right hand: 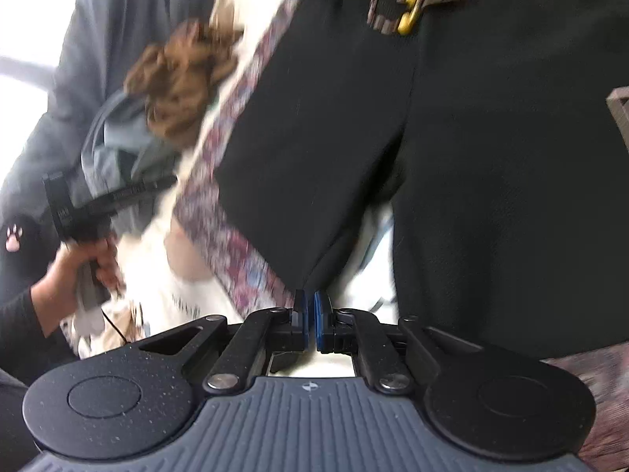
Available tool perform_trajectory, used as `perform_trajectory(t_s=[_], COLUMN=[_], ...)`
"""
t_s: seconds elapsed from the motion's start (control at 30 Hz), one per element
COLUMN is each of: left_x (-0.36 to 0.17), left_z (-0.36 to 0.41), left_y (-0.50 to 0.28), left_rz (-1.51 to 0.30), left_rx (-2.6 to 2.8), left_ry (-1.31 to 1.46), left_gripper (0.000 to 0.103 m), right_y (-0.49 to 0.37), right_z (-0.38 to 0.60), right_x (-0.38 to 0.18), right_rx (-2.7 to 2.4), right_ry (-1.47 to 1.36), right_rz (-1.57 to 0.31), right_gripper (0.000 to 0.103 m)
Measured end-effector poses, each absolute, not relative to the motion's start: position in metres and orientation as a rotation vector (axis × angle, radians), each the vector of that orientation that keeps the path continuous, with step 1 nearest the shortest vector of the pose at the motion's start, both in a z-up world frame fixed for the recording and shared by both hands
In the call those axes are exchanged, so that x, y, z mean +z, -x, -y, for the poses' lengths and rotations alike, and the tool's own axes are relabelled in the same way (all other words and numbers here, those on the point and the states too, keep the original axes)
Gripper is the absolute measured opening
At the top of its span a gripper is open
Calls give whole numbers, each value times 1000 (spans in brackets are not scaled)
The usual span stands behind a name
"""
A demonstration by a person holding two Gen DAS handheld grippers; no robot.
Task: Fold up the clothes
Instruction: 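Lift the held leg with both grippers and fold it over the other leg, then open both grippers and release the folded pants on the duvet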
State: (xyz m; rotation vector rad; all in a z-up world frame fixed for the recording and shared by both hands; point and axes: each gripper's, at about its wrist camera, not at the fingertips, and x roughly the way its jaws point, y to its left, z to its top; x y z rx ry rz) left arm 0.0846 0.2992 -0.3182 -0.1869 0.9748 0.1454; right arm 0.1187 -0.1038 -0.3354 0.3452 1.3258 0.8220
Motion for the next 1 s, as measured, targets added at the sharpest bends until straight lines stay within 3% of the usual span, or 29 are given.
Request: perform_trajectory(t_s=[0.6, 0.73, 1.0], left_x=[-325, -328, -330], left_z=[-260, -254, -247], left_y=[-158, -168, -184], left_rz=[-951, -955, -951], left_rx=[27, 19, 10], left_ry=[148, 148, 143], left_gripper=[22, 22, 25], right_y=[-213, -238, -280], right_z=[239, 260, 271], right_x=[-302, -307, -326], right_rx=[360, 283, 176], right_ry=[-161, -106, -19], right_rz=[-958, -920, -898], right_gripper=[3, 9, 9])
